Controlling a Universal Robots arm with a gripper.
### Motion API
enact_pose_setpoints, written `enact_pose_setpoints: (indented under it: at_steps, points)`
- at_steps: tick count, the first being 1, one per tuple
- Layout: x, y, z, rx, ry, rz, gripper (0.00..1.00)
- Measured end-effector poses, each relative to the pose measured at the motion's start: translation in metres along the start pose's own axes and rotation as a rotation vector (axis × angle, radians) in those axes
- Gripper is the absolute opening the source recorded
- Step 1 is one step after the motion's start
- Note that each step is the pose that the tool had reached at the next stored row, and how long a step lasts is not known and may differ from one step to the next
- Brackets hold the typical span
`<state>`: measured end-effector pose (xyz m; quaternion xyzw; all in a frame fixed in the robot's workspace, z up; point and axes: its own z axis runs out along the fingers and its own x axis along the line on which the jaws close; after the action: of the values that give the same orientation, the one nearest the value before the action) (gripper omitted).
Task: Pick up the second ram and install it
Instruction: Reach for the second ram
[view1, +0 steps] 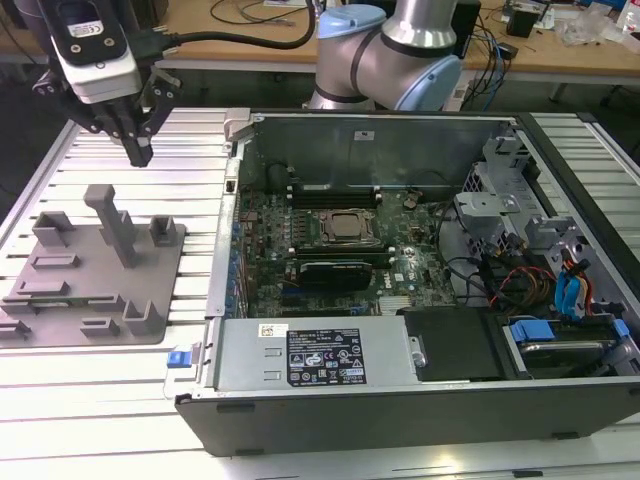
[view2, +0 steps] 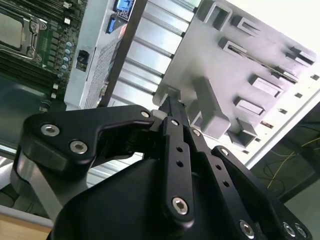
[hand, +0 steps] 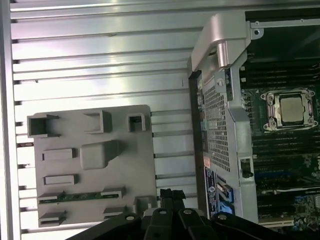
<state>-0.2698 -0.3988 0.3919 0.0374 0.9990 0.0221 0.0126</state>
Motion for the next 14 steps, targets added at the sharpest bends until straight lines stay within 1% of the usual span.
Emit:
enact_pose_setpoints:
  at_steps: [4,9,11,12,14]
  points:
    - [0.0064,-0.0005,0.0000,0.0000,0.0000,0.000,0.08]
    - [0.0181,-0.0014,0.0001,0.0000,-0.0001,0.000,0.08]
    - [0.0260,-0.0020,0.0001,0.0000,0.0000,0.000,0.08]
    - [0.0319,-0.0024,0.0001,0.0001,0.0000,0.000,0.08]
    - [0.0370,-0.0028,0.0001,0.0001,0.0000,0.000,0.08]
